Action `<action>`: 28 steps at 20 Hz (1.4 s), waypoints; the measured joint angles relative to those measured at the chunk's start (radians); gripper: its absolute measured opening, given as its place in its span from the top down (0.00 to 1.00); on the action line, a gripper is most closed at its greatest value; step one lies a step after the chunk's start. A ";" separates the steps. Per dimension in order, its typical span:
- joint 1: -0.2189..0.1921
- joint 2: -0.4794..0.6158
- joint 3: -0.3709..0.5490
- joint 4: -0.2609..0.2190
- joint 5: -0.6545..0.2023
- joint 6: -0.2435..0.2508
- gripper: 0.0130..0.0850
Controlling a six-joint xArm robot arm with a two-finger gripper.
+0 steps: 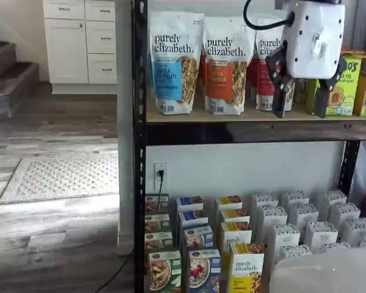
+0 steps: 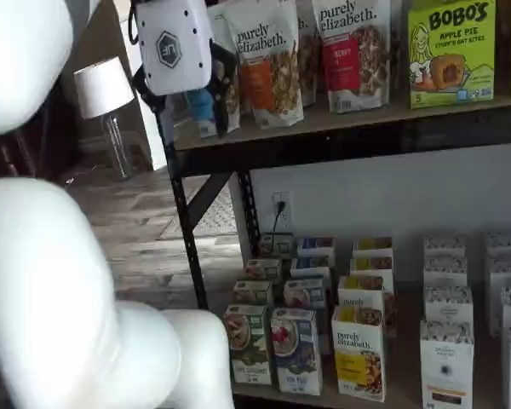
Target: Pick up the blue and white box that is on the bottom shelf, the second box from the left
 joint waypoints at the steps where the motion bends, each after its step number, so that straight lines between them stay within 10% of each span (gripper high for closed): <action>1: 0.022 0.005 -0.004 -0.024 0.008 0.011 0.00; 28: 0.065 0.001 0.188 -0.071 -0.186 0.044 0.00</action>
